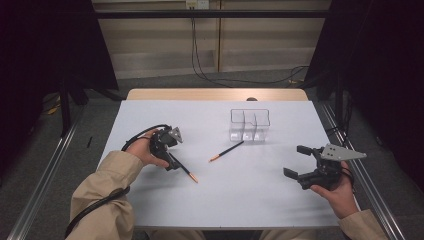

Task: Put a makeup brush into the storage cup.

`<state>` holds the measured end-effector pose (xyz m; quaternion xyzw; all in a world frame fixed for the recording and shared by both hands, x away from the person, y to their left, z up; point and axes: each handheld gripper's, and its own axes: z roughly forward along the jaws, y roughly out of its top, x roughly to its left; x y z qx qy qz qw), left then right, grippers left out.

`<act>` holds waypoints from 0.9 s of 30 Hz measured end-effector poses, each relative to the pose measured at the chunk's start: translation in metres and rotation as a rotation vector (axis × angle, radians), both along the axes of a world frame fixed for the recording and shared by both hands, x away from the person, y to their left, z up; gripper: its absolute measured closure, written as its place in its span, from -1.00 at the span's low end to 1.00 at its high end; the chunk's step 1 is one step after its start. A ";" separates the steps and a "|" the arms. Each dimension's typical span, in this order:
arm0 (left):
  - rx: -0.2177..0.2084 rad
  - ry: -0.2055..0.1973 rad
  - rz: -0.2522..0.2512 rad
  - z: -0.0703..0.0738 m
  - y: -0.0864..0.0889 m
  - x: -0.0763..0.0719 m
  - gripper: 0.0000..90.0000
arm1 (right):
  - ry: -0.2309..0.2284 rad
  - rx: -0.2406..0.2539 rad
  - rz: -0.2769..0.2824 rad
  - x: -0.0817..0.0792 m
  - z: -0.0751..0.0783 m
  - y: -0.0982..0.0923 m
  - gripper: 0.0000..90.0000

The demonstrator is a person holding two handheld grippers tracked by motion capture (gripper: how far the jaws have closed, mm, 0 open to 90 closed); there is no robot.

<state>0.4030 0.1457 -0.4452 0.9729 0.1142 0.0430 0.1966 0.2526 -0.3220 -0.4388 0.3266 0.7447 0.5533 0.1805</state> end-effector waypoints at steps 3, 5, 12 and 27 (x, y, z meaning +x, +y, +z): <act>-0.002 0.001 -0.012 -0.002 -0.001 -0.001 -0.80 | -0.001 -0.001 0.000 0.000 0.000 0.000 -1.00; 0.010 -0.004 -0.026 -0.004 -0.003 -0.002 -0.74 | 0.004 -0.003 0.001 0.000 0.000 0.000 -1.00; 0.036 0.001 -0.068 -0.007 -0.004 -0.003 -0.43 | 0.002 -0.003 0.002 0.000 0.000 0.000 -0.99; 0.026 0.080 -0.118 -0.005 -0.004 -0.006 0.12 | 0.007 -0.004 0.008 0.000 -0.001 0.000 -0.99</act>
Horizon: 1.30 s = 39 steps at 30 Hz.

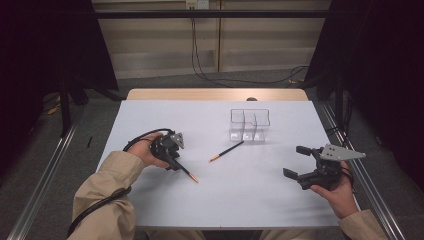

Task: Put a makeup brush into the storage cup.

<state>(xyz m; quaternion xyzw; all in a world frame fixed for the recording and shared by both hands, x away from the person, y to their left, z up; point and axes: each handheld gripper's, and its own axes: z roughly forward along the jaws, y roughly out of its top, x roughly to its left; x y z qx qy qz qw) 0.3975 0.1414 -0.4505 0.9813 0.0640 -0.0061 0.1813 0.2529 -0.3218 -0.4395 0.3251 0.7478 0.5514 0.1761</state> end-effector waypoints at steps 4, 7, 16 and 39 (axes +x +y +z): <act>0.030 0.016 -0.023 0.002 -0.002 -0.001 0.19 | 0.001 0.000 0.001 0.000 0.000 0.000 -0.99; 0.036 0.026 -0.025 0.002 -0.003 -0.002 0.23 | 0.001 0.000 0.001 0.000 0.000 0.000 -0.99; 0.091 0.048 -0.043 0.005 -0.004 -0.005 0.50 | 0.001 -0.001 0.001 0.000 0.000 0.000 -0.99; 0.177 0.090 -0.043 0.008 -0.004 -0.008 0.83 | 0.002 -0.007 0.005 0.000 -0.001 0.001 -0.99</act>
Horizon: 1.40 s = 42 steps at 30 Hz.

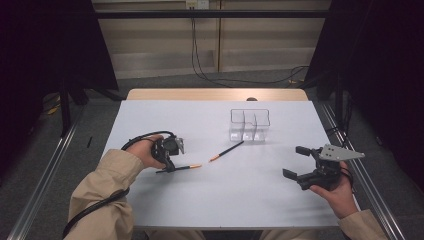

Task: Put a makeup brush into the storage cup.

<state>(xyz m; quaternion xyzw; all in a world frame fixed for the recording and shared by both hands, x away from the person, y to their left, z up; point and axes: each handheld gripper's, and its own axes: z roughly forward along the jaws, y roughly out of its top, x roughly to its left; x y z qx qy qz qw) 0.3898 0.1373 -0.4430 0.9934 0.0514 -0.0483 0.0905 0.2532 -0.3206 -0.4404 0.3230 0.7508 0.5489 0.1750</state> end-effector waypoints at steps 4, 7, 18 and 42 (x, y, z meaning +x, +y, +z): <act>0.012 -0.007 0.005 -0.001 -0.002 -0.002 0.82 | 0.003 -0.002 0.000 0.000 0.000 0.001 -0.99; 0.021 -0.009 0.002 -0.001 -0.004 -0.002 0.84 | 0.005 -0.002 0.002 0.000 0.000 0.001 -0.99; 0.042 -0.015 0.002 0.000 -0.006 -0.003 0.88 | 0.006 -0.001 0.004 0.001 -0.001 0.002 -0.99; -0.056 -0.027 0.017 0.014 0.004 -0.010 0.88 | 0.010 -0.008 0.008 0.003 -0.002 0.004 -0.99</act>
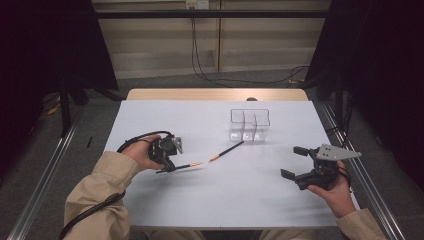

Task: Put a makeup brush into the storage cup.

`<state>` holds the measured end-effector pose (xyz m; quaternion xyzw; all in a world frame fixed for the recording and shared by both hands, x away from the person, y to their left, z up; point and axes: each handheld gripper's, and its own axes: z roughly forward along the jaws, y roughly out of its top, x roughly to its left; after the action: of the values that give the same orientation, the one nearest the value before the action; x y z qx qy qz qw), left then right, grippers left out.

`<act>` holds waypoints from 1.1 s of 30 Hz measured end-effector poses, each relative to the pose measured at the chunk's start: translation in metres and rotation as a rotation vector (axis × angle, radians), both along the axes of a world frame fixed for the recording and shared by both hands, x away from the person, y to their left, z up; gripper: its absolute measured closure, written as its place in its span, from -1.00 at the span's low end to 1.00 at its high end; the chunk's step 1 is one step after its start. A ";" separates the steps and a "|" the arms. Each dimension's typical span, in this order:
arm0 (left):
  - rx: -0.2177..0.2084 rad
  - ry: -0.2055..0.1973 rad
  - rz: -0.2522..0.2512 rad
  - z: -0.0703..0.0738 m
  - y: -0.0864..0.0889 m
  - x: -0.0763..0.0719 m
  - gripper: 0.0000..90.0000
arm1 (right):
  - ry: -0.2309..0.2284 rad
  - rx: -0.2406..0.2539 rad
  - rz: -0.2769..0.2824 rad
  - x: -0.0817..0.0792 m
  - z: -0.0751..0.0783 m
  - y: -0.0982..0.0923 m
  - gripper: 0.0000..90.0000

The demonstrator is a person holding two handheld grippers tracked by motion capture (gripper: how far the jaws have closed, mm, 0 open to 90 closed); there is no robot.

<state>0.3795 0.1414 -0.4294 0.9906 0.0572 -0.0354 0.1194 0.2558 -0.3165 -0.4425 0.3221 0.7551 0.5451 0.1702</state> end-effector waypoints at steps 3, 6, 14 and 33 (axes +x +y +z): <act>-0.037 -0.001 0.012 0.003 0.000 -0.001 0.88 | -0.001 -0.002 0.001 0.000 0.000 0.000 -0.99; -0.075 -0.006 0.023 0.007 0.001 -0.002 0.88 | -0.002 -0.003 0.001 0.000 0.000 0.001 -0.99; -0.215 -0.011 0.075 0.013 0.001 -0.004 0.88 | -0.003 0.002 -0.002 0.001 0.001 0.000 -0.99; -0.373 0.004 0.122 0.010 -0.004 -0.009 0.88 | -0.006 -0.001 0.006 0.001 0.001 0.003 -0.99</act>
<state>0.3700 0.1370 -0.4197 0.9459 0.1098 -0.0402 0.3027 0.2568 -0.3139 -0.4413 0.3181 0.7560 0.5460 0.1709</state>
